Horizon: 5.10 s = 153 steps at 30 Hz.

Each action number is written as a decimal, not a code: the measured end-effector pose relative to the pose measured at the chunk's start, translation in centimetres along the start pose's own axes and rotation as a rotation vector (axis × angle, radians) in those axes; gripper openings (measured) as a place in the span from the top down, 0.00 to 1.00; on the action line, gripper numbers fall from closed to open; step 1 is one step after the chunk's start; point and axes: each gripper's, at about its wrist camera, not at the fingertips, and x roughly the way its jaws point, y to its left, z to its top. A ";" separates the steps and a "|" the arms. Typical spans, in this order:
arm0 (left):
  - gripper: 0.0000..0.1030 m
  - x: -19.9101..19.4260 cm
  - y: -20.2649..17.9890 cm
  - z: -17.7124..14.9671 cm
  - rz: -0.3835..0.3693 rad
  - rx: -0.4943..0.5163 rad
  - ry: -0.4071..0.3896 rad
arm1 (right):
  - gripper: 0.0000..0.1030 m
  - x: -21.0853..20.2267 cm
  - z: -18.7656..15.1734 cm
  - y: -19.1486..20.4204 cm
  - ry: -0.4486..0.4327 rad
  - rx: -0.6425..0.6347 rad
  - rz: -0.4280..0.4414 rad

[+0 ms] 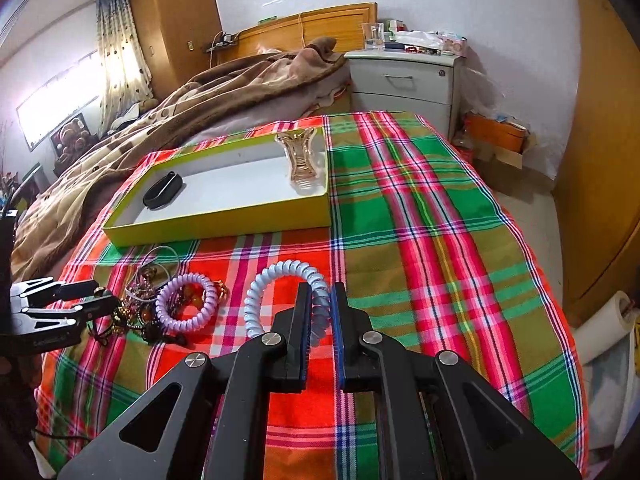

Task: Organize jewelry
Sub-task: 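Grasp the pale blue coil hair tie with the right tool while the left tool grasps the black bead necklace, then lower the hair tie into the box with the right tool while the left tool drops the necklace there, then grasp the lavender coil hair tie with the right tool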

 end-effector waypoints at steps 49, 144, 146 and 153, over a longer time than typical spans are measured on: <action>0.81 -5.7 2.4 2.4 -0.063 -0.094 -0.164 | 0.91 -1.4 3.6 3.0 -0.078 -0.032 0.035; 0.57 -0.8 3.1 7.4 -0.009 -0.180 -0.122 | 0.69 8.5 11.9 9.1 0.041 -0.138 0.141; 0.57 -1.2 3.1 7.0 -0.021 -0.185 -0.128 | 0.69 7.7 11.1 8.8 0.035 -0.142 0.141; 0.57 -2.2 3.0 5.0 -0.054 -0.207 -0.135 | 0.69 5.7 7.5 7.2 0.049 -0.131 0.120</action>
